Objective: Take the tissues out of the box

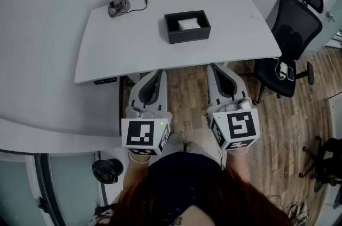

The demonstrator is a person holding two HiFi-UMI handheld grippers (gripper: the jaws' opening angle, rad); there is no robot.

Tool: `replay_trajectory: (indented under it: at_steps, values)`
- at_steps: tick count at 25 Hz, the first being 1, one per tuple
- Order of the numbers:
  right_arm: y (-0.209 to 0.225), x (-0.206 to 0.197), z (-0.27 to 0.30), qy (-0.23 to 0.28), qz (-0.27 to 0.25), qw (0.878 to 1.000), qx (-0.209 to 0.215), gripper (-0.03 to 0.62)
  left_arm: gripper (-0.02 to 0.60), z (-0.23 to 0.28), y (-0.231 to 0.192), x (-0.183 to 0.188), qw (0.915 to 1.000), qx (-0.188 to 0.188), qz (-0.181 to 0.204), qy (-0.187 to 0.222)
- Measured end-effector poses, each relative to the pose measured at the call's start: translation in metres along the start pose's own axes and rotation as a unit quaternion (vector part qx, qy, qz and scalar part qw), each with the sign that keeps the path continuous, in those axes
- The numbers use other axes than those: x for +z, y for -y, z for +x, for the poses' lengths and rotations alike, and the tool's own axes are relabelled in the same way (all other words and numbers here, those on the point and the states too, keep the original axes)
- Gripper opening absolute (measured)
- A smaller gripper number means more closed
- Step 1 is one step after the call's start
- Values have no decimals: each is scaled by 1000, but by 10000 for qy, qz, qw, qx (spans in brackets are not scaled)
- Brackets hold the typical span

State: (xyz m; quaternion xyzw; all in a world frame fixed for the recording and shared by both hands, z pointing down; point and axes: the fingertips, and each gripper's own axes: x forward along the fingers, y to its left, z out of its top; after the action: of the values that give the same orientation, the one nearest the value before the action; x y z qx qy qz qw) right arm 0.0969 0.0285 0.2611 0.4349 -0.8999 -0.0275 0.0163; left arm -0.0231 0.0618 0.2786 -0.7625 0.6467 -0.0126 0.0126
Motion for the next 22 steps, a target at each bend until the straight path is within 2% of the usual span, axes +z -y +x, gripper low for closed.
replay_trajectory:
  at_steps: [22]
  values:
    - [-18,-1,50,-79,-68,9992,-391,18,20,23,-67,-6,9982,-538,-222,121]
